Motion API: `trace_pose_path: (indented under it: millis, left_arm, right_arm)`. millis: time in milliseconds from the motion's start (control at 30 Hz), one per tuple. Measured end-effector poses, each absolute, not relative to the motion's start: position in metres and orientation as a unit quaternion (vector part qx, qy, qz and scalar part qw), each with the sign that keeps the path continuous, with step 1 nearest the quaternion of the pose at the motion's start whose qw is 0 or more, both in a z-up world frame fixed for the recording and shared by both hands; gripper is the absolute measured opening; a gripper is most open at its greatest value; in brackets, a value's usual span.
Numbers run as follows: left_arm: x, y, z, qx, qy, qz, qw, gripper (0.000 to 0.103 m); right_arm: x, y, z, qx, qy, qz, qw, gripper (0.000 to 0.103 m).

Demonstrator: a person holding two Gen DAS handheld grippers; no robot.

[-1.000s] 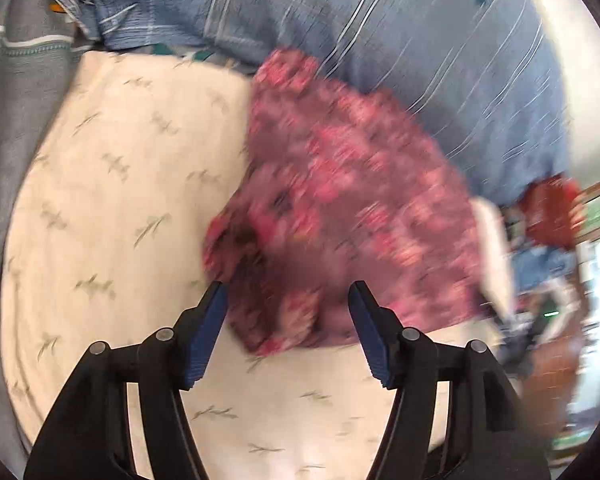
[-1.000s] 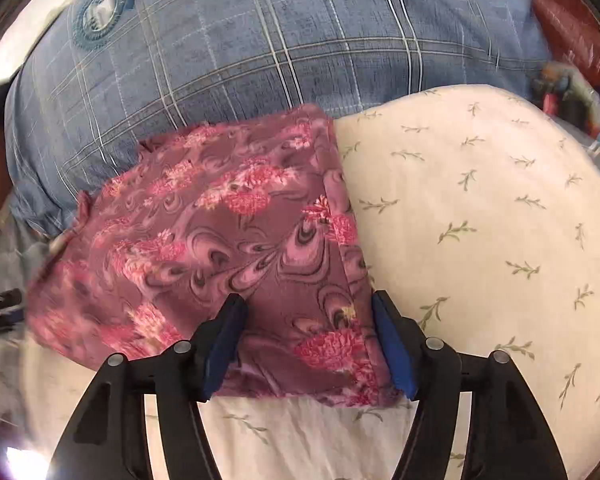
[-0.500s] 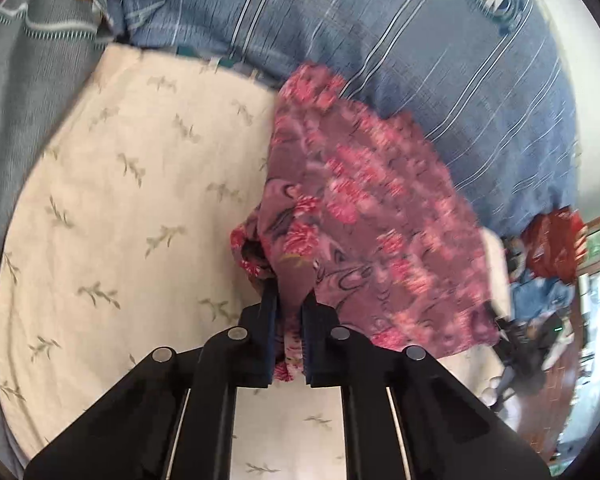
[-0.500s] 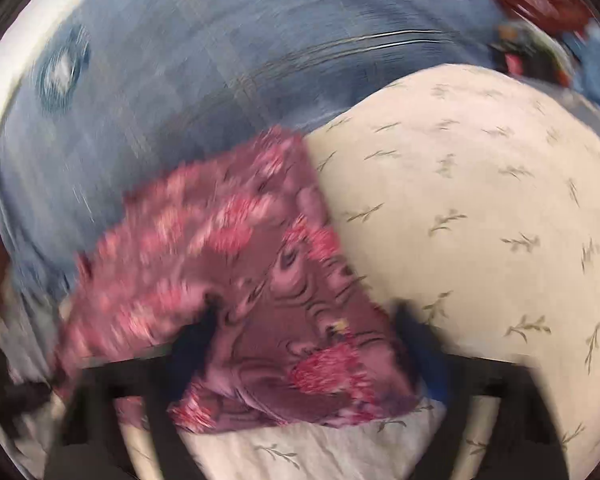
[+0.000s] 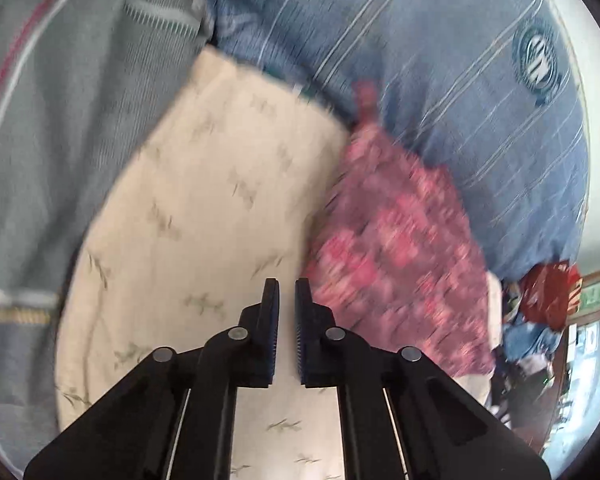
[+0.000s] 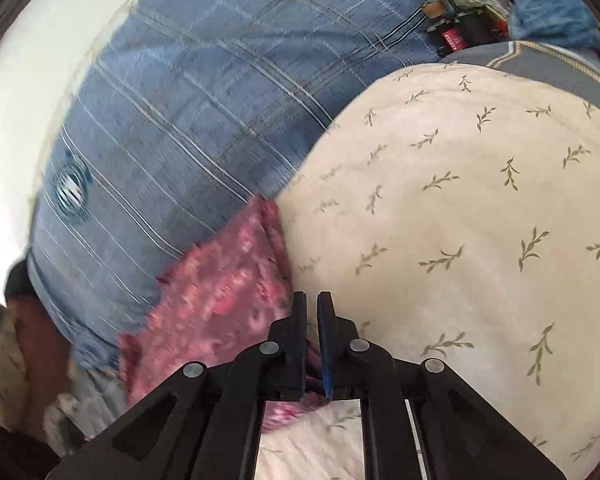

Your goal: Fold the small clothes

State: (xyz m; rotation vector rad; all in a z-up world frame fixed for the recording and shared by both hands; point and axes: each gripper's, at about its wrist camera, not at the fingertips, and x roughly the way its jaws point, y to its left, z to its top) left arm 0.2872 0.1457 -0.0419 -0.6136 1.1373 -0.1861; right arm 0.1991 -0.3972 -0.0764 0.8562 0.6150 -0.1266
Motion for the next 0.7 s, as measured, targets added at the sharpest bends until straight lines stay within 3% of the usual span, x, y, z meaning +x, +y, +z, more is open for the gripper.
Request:
trace_pose_path:
  millis: [33, 67, 100, 133, 167, 333, 367, 400, 433, 533, 700]
  left_arm:
    - [0.294, 0.142, -0.035, -0.281, 0.524, -0.090, 0.799, 0.010]
    - [0.305, 0.134, -0.027, -0.267, 0.522, -0.096, 0.804, 0.015]
    - [0.314, 0.127, -0.025, -0.258, 0.523, -0.097, 0.807, 0.036]
    - [0.322, 0.121, -0.023, -0.250, 0.525, -0.094, 0.808, 0.059]
    - [0.333, 0.112, -0.026, -0.241, 0.530, -0.085, 0.809, 0.063]
    - [0.363, 0.094, -0.063, -0.250, 0.581, -0.076, 0.771, 0.063]
    - [0.366, 0.092, -0.072, -0.257, 0.587, -0.074, 0.764, 0.063]
    - [0.368, 0.091, -0.075, -0.259, 0.587, -0.074, 0.763, 0.063]
    - [0.369, 0.090, -0.077, -0.259, 0.586, -0.075, 0.764, 0.063]
    - [0.364, 0.089, -0.075, -0.259, 0.581, -0.081, 0.767, 0.063]
    - [0.329, 0.104, -0.060, -0.284, 0.572, -0.118, 0.760, 0.063]
  right_arm:
    - [0.201, -0.398, -0.076, 0.419, 0.286, -0.056, 0.860, 0.018]
    - [0.204, -0.400, -0.076, 0.430, 0.282, -0.057, 0.856, 0.031]
    - [0.208, -0.400, -0.077, 0.437, 0.280, -0.057, 0.853, 0.044]
    - [0.213, -0.400, -0.078, 0.444, 0.280, -0.056, 0.849, 0.048]
    - [0.219, -0.401, -0.079, 0.448, 0.282, -0.057, 0.847, 0.050]
    - [0.248, -0.393, -0.094, 0.427, 0.327, -0.062, 0.841, 0.050]
    - [0.254, -0.389, -0.096, 0.415, 0.340, -0.052, 0.842, 0.045]
    - [0.264, -0.381, -0.096, 0.390, 0.358, -0.029, 0.848, 0.021]
    - [0.268, -0.373, -0.093, 0.368, 0.364, -0.011, 0.856, 0.005]
    - [0.275, -0.356, -0.070, 0.276, 0.356, 0.003, 0.893, 0.005]
    - [0.278, -0.386, -0.076, 0.322, 0.367, -0.033, 0.872, 0.004]
